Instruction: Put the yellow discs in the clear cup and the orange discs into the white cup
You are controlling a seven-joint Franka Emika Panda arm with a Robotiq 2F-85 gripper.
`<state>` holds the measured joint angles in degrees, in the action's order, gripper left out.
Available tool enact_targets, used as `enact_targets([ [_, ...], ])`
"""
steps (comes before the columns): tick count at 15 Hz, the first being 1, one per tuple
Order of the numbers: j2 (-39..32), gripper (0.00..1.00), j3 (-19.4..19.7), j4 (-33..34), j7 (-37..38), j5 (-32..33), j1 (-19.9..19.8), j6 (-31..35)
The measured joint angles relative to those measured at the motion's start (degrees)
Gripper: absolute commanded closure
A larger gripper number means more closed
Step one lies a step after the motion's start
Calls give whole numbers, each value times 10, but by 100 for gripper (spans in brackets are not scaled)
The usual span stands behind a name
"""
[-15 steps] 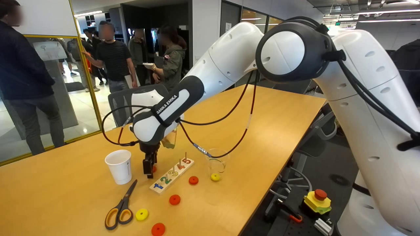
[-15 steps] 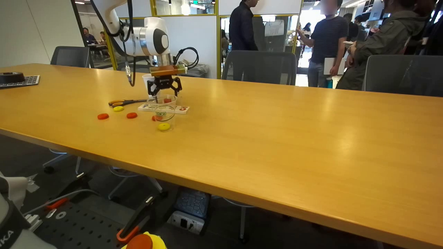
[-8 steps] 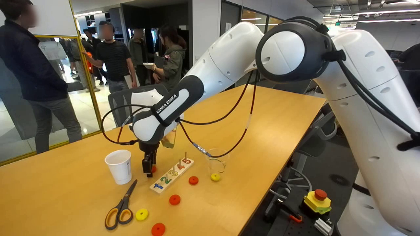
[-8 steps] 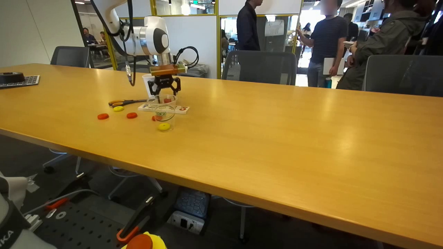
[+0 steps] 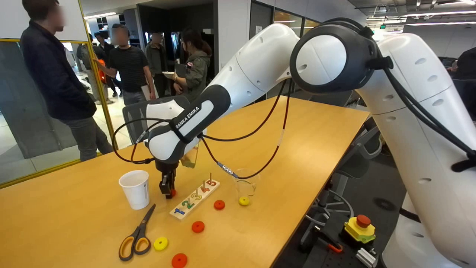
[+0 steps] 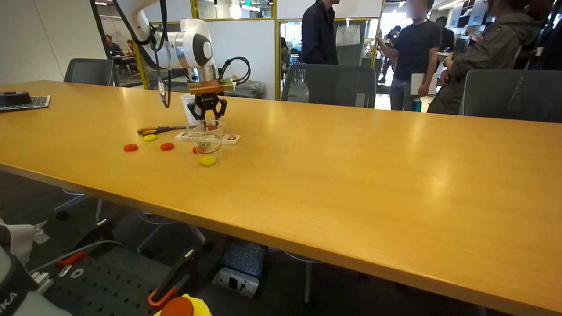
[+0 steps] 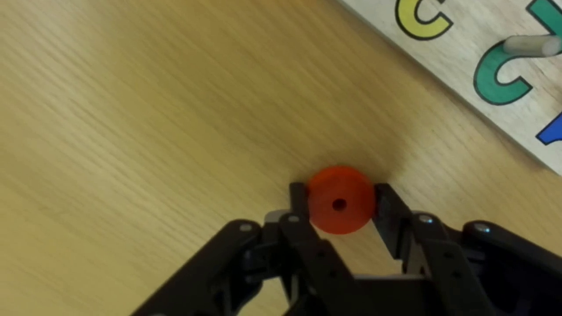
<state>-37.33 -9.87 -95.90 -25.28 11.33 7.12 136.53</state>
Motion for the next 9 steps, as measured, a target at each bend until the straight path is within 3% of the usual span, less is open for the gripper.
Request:
enact_targets([
  [4,12,83,15,8,46,33,19,-1],
  [9,76,83,41,8,129,106,68,-26],
])
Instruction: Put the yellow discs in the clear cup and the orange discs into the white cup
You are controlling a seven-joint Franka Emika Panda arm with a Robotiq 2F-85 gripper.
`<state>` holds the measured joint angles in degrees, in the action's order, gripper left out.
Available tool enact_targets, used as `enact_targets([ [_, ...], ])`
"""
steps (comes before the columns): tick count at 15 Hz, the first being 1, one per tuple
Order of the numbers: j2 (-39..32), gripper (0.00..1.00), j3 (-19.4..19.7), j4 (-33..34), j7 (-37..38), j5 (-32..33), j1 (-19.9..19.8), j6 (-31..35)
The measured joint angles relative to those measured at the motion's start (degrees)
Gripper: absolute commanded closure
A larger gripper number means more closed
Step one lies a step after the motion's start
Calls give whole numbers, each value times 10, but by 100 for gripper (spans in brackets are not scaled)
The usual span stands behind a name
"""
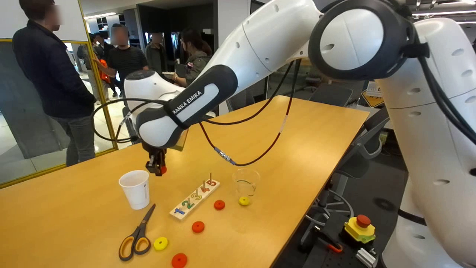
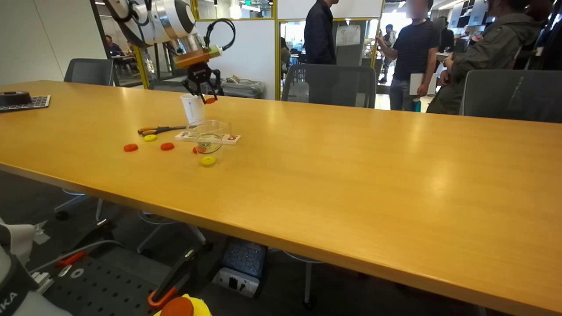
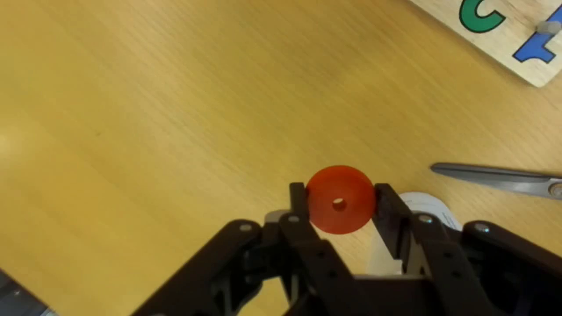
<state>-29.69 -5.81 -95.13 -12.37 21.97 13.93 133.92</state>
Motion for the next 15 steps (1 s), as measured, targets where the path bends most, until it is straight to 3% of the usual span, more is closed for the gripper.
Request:
enact_targets([
  [4,51,83,-4,-13,44,23,29,-8],
  [10,64,83,-32,-28,43,-39,27,-4],
  [15,44,83,-35,-34,38,-74,14,42],
])
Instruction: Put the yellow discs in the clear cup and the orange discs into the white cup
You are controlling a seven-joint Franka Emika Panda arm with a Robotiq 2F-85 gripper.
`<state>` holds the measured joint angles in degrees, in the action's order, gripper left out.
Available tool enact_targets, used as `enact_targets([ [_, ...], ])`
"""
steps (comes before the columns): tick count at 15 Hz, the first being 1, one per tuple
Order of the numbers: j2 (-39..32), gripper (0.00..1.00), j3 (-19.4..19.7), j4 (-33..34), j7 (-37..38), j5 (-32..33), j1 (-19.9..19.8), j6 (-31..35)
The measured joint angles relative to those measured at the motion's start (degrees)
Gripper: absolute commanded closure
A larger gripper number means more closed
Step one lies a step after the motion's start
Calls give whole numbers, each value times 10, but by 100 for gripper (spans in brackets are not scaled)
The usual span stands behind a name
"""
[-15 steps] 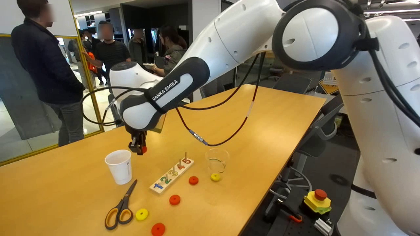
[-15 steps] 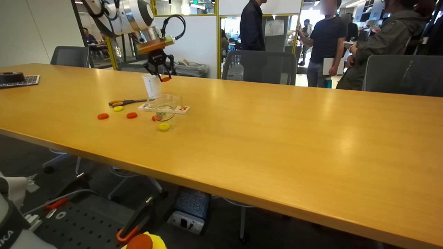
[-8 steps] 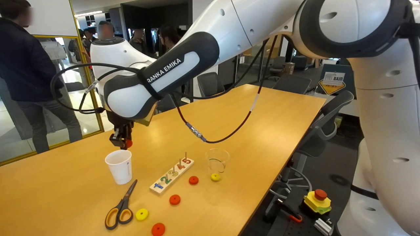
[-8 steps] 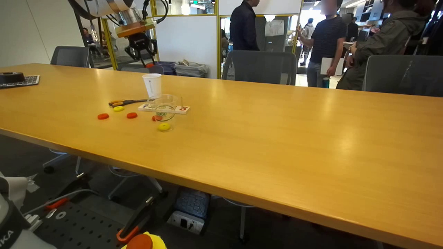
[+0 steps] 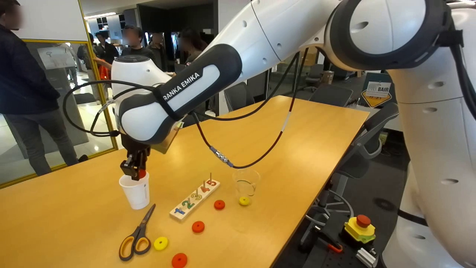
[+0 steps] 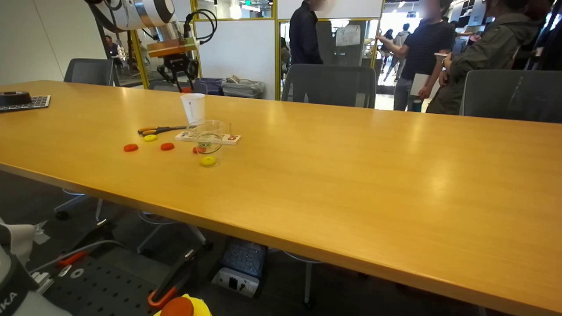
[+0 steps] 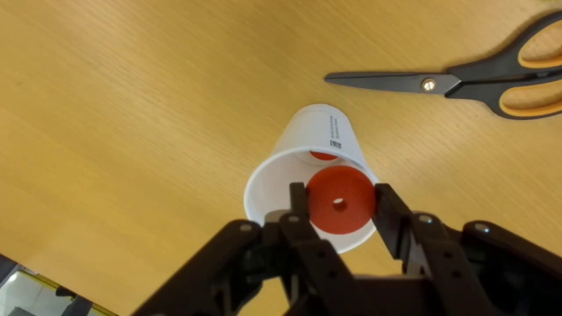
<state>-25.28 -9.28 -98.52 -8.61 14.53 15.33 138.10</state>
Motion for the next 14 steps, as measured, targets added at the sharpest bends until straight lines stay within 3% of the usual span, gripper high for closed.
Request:
enact_targets([
  [7,-30,83,-8,6,-17,-29,-15,44],
  [8,-32,33,-8,7,-17,-30,-16,48],
  [9,-33,32,-9,8,-17,-30,-17,52],
  [13,-34,3,-9,11,-17,-38,-19,52],
  [14,-34,0,-8,13,-16,-38,-19,52],
])
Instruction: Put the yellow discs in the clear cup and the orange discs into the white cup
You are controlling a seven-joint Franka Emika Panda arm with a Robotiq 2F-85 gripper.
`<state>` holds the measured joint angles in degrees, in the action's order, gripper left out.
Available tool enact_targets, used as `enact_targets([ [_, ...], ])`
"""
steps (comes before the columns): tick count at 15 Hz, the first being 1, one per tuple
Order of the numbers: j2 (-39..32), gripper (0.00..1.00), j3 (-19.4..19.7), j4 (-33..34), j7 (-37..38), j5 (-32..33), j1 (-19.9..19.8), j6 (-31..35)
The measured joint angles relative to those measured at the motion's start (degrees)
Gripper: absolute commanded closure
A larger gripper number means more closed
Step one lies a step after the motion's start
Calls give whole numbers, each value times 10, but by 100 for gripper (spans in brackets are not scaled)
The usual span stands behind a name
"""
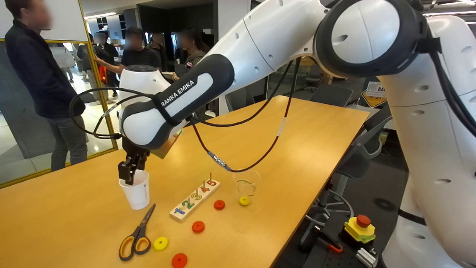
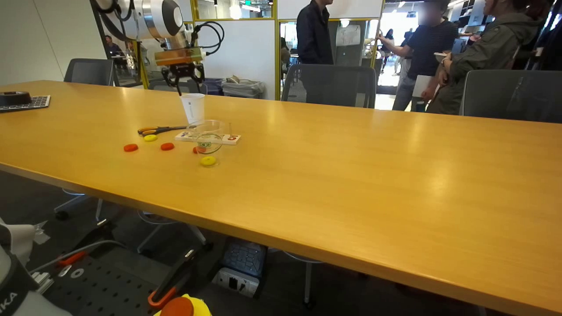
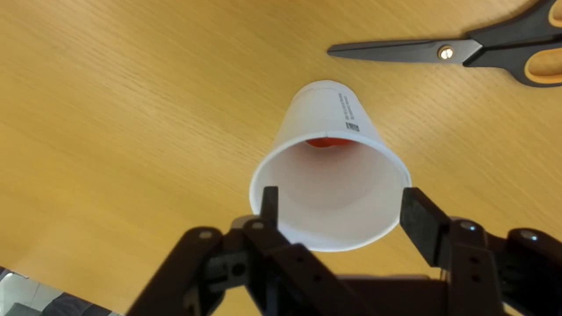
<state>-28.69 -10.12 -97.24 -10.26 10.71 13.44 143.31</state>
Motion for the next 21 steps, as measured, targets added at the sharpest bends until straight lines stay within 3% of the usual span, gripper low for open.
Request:
enact_targets([
  [4,19,0,7,3,16,5,3,-4],
  [6,42,0,10,-5,24,9,5,-37],
  [11,114,0,-12,-90,21,-3,7,-108],
  [16,172,0,-47,-216,4,-33,8,-100],
  [21,180,0,-71,-298,1,-48,13,-33],
])
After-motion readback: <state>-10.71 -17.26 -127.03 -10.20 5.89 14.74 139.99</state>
